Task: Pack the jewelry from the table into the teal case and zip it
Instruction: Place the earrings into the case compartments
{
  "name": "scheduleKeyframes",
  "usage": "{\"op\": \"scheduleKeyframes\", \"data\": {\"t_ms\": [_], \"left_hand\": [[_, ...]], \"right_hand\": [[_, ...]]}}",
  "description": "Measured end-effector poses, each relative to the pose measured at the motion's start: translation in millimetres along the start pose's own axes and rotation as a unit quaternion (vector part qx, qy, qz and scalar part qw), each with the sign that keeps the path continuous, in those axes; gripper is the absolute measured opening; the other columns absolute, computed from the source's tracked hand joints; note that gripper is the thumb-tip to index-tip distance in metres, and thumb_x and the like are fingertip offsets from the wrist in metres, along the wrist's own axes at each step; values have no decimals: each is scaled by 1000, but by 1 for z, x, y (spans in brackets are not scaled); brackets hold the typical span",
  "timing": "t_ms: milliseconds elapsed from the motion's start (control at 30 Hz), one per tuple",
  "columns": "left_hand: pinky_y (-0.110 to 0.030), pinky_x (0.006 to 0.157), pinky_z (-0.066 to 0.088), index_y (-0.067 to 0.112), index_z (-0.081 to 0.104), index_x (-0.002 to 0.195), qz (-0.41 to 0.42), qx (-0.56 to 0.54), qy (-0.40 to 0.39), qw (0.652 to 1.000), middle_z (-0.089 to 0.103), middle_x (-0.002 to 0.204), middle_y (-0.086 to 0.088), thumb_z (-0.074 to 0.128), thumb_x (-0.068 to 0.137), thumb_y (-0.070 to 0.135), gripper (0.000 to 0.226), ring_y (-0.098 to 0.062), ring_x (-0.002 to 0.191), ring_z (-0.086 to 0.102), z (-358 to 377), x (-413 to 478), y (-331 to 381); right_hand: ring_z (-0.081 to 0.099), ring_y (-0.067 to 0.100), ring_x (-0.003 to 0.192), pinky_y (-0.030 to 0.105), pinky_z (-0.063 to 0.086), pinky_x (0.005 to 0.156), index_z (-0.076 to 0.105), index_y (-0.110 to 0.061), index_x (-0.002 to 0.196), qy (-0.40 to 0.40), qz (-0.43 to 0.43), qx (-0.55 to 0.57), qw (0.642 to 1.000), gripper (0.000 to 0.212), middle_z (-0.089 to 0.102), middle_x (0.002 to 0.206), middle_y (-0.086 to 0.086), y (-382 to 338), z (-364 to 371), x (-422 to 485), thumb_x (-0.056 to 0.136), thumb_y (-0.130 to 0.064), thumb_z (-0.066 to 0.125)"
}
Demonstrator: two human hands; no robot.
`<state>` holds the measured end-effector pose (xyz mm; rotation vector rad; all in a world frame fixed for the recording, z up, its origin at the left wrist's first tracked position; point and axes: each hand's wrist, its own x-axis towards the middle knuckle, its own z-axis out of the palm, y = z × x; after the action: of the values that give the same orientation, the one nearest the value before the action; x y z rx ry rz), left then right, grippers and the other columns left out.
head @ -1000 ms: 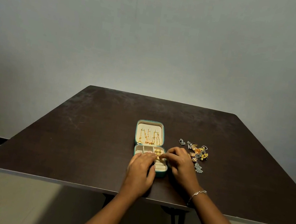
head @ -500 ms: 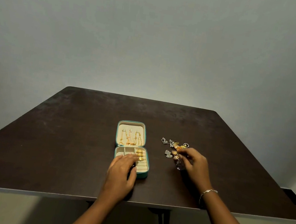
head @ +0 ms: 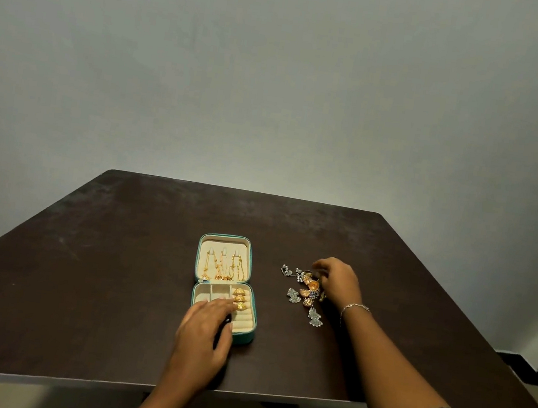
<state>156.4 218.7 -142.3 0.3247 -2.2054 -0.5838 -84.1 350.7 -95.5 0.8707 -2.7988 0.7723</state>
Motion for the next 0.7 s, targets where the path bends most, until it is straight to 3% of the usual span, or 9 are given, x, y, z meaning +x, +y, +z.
{"op": "scheduleKeyframes", "data": {"t_ms": [133,300,467,567,700], "left_hand": [[-42,88,47,12,70,98,2,4,-2,1000,72,99,-2,58,71,14,29,-10,94,60,0,0,0],[-41,83,51,14,70,95,9,-1,0,1000,72,97,0,56,73,17,26,-3,92,53,-2,2,1],[-40,82,51,13,70,95,10,3,-4,1000,72,96,0,59,70,12,27,-4,92,53,-3,4,3],[-38,84,49,12,69,99,-2,-11,-6,1000,71,100,-1,61,73,10,27,-5,94,52,-3,4,4],[-28,81,46,13,68,100,0,-19,-11,1000,70,100,1,57,74,14,28,-7,93,55,-3,5,6]], "right_hand": [[61,20,97,31,49,80,69,-20,94,-19,-7,-58,998,23,65,103,0,-3,3,7,83,-5,56],[59,24,98,32,47,80,68,-17,94,-19,-14,-85,996,26,63,103,2,-4,6,7,81,-1,52],[61,24,93,34,50,78,67,-13,87,10,-24,-60,998,11,65,97,4,-9,0,4,85,-9,57],[61,24,93,34,49,79,68,-12,91,26,-60,-47,997,14,66,98,3,-18,-6,-6,85,-10,55],[64,20,86,29,48,76,69,-12,87,19,-84,33,996,11,68,92,3,-32,-10,-27,83,-8,59]]}}
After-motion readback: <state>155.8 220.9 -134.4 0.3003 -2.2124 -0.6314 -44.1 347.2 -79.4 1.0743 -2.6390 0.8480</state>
